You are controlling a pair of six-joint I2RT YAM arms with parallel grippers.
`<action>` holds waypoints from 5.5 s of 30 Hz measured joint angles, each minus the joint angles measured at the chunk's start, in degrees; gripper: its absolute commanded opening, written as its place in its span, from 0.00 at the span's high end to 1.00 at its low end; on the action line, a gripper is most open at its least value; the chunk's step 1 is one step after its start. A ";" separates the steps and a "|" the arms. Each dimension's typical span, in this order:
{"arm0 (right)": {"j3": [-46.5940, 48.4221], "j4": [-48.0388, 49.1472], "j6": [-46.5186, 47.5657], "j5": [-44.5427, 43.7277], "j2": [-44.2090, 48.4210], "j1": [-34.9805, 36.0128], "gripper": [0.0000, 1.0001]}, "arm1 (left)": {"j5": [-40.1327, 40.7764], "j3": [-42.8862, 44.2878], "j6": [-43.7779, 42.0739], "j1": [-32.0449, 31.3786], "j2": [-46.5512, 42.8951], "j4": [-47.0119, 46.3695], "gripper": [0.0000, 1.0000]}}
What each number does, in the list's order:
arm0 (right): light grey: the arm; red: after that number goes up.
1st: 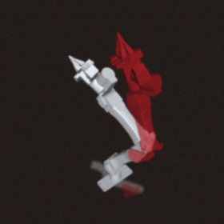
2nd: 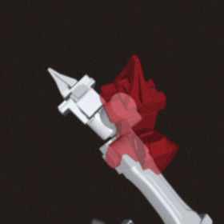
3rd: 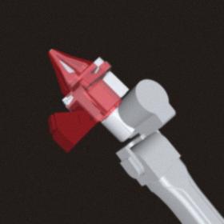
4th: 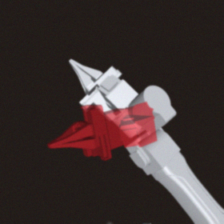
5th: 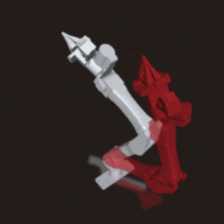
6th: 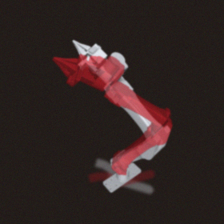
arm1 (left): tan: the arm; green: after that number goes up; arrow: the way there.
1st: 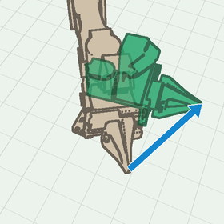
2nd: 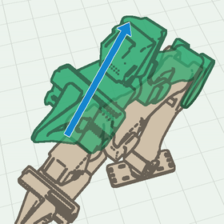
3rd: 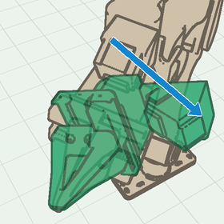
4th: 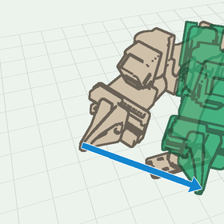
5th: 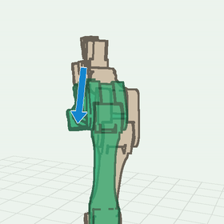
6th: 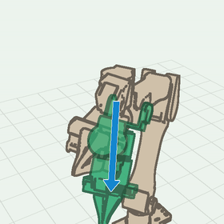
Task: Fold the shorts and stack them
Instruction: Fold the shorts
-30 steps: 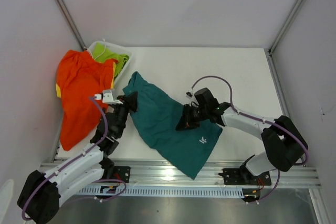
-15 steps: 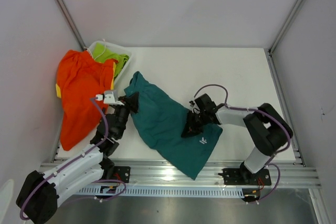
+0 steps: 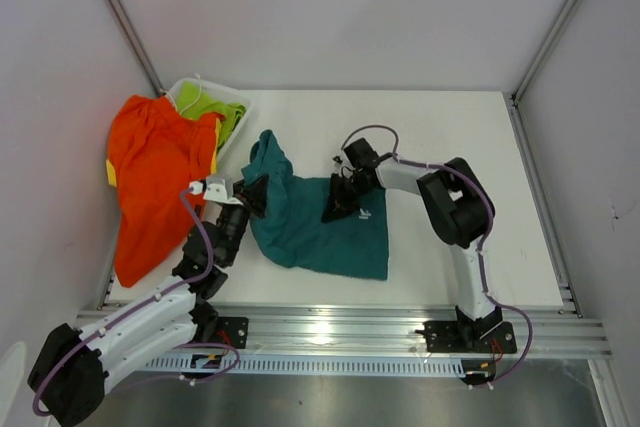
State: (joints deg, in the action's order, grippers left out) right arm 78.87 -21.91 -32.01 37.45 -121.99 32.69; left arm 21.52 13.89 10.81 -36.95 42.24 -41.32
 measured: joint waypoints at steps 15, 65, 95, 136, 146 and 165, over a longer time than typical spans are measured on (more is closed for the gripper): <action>16.94 -9.64 3.41 -2.47 -7.67 -1.92 0.87 | 1.88 4.55 -11.13 -11.02 3.54 2.91 1.00; -33.09 0.42 5.46 -11.85 32.50 -15.72 0.72 | 23.10 10.10 -27.50 -24.04 14.27 -1.68 1.00; -34.88 6.84 1.55 -10.14 28.46 -11.69 0.93 | 38.27 25.88 -59.41 -42.05 49.64 -31.15 1.00; -34.47 5.73 2.05 -9.44 28.39 -13.90 0.79 | 32.24 31.58 -36.02 -45.81 60.83 -15.34 0.01; -33.79 5.16 2.47 -8.15 28.55 -15.08 0.50 | 14.47 27.06 -15.72 -40.46 35.15 -1.33 0.01; -32.96 -1.86 4.98 -14.97 40.22 -23.98 0.38 | -4.90 12.63 6.40 -24.41 21.70 11.30 0.01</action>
State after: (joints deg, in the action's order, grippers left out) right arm 45.91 -23.77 -27.03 22.48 -81.78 8.71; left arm 16.62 26.52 17.21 -61.36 63.94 -30.02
